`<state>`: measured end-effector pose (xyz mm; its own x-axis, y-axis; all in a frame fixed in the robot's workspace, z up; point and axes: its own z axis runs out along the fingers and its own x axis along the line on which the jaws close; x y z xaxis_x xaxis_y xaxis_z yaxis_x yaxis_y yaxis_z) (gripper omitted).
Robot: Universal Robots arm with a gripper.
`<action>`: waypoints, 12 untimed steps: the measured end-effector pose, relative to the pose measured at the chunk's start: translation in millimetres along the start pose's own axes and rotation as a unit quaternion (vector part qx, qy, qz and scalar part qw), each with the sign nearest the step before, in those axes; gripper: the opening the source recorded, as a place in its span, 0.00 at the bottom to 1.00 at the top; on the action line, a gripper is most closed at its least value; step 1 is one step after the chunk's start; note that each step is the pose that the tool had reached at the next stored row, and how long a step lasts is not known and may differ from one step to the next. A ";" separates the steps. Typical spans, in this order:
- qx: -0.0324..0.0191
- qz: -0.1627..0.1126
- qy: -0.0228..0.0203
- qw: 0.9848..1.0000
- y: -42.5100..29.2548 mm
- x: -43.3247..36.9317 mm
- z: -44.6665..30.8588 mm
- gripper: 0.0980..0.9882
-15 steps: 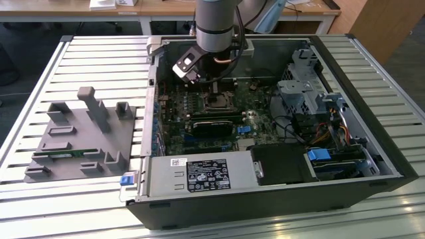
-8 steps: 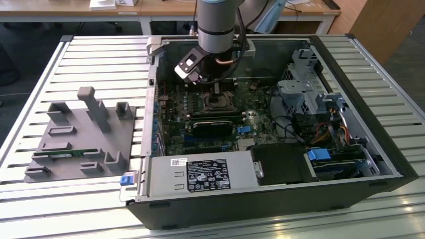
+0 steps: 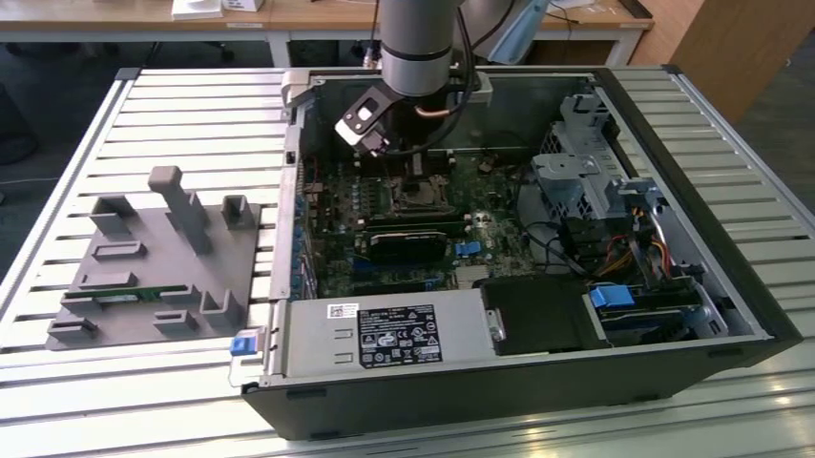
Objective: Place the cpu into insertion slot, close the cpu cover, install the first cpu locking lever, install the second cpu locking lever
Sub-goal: 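Close the cpu cover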
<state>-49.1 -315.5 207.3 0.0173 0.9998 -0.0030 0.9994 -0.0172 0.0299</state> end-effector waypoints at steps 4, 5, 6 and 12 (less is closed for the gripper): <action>0.000 0.000 0.000 1.000 1.5 0.0 -0.3 0.01; 0.000 0.000 0.000 1.000 2.5 0.0 -0.3 0.01; 0.000 0.000 0.000 1.000 3.4 0.0 -0.2 0.01; 0.000 0.000 0.000 1.000 9.4 0.1 0.0 0.01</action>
<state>-39.7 -315.5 207.7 0.0173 0.9998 -0.0030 0.9994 -0.0172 0.0298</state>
